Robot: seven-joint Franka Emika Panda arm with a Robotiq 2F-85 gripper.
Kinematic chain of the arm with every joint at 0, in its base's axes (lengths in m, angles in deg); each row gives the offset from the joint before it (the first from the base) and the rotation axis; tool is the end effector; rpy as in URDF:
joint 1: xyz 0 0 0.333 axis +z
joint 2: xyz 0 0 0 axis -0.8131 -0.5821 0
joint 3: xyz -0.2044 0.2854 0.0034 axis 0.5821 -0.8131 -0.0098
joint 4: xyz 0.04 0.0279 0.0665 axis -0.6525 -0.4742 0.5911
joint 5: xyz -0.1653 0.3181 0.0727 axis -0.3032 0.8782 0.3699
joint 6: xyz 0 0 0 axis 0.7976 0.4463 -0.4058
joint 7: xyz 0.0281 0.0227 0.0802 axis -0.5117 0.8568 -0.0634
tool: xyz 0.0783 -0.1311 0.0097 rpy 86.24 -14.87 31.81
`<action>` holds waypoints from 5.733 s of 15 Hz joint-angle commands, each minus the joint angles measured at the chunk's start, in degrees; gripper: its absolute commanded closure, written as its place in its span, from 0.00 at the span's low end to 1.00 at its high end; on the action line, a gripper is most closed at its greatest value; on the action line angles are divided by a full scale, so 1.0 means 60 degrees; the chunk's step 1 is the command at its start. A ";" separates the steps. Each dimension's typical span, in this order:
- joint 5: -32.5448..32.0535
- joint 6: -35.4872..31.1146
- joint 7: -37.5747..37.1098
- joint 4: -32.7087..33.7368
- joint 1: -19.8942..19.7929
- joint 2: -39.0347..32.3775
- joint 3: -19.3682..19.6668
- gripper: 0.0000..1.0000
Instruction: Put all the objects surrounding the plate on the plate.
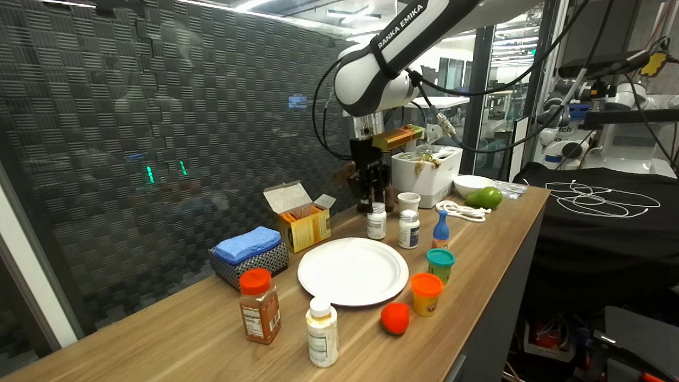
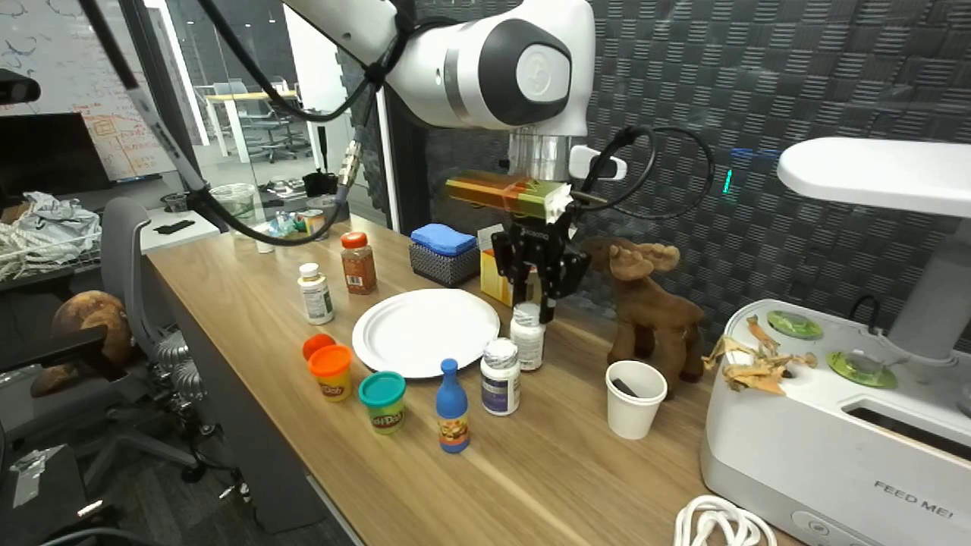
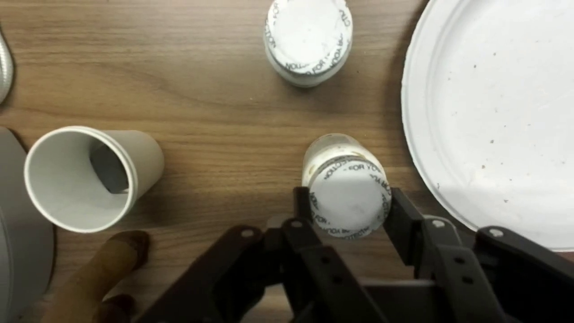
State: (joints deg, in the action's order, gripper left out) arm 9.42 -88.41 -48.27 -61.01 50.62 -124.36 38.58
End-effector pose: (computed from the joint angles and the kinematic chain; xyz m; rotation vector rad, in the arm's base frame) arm 0.6801 -0.0762 0.2905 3.0576 -0.0235 -0.1771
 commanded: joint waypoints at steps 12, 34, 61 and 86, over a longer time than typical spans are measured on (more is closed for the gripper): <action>-0.0661 0.1430 -0.0562 0.0038 0.1653 0.0756 -0.0623 0.81; -0.0814 0.0737 -0.1410 -0.0550 0.1659 0.1534 -0.0379 0.00; 0.0340 0.0709 -0.0993 -0.2023 -0.0162 0.1370 0.0107 0.00; 0.0034 0.0443 -0.1271 -0.1897 0.0104 0.1908 0.0152 0.80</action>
State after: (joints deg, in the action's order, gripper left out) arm 10.11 -86.48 -54.85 -72.55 49.35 -115.66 39.62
